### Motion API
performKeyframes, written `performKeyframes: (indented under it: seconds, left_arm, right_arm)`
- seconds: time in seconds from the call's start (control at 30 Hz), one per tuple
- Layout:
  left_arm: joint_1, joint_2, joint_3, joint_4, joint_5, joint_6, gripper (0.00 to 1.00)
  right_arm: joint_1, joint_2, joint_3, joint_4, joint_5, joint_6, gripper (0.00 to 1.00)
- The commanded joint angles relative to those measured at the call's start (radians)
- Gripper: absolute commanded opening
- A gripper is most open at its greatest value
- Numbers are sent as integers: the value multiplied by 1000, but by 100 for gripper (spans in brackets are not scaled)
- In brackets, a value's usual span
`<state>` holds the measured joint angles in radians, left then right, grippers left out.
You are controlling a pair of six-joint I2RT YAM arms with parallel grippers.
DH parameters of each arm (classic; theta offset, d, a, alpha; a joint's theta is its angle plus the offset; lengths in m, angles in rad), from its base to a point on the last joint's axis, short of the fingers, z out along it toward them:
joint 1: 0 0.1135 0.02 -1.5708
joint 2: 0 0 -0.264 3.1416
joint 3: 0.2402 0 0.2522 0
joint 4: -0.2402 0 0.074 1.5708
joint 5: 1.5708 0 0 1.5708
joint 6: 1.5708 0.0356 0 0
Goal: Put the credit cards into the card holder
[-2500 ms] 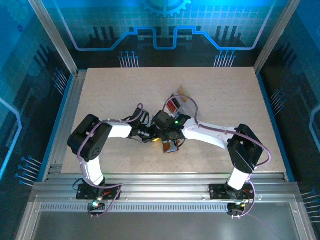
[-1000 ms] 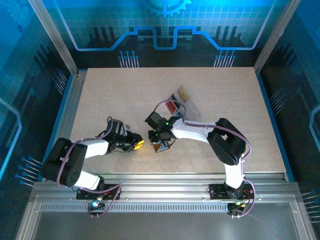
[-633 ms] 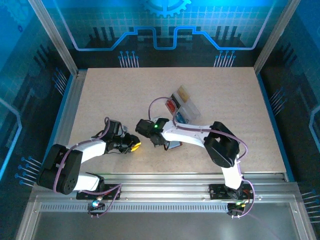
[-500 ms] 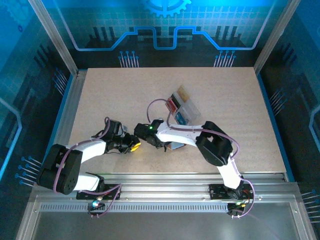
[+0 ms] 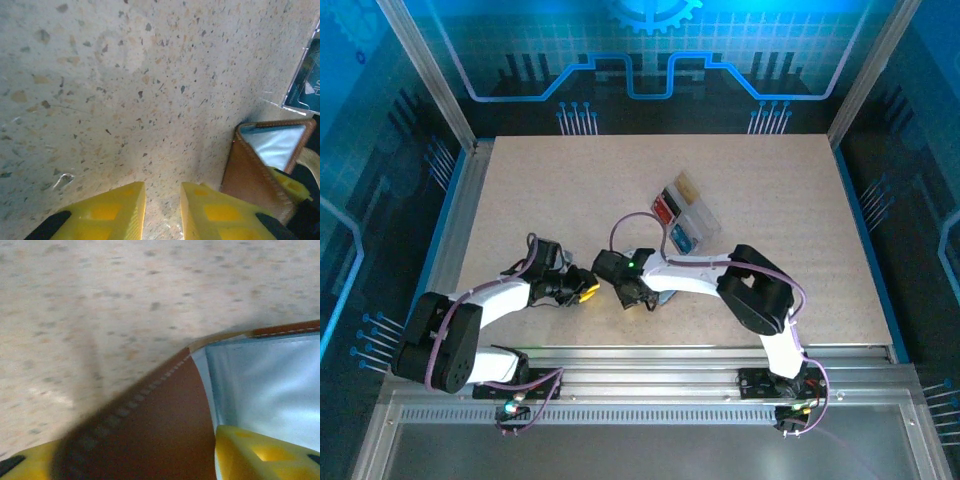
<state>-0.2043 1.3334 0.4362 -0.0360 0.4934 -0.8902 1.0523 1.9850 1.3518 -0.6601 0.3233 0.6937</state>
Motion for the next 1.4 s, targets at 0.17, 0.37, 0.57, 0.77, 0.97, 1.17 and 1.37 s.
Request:
performKeyframes:
  seconds: [0.17,0.37,0.57,0.77,0.97,1.17,1.37]
  left_arm:
    - [28,-30,27,-50,19,17,27]
    - [32,-49,53,-89,36,40,28]
    - [32,-70,67,-90,43,18,31]
    - [32,-69,101,-97,68,15,36]
    - [16,-58,151,-108,82,13,32]
    - [-60,1,213,-89,62,-7,16]
    - [-131,110,204,12,76,-54,5]
  right_arm:
    - [-31,-60,-126,262,-270,-24,68]
    - [-83,-92,-262,467,-425,20,74]
    - [-93,-85,-304,510,-443,19,79]
    - [-108,-78,-356,592,-495,31,87]
    - [-112,-68,-377,609,-490,30,94]
    - [-112,-66,-390,617,-483,29,95]
    - [-118,-83,-407,629,-486,23,95]
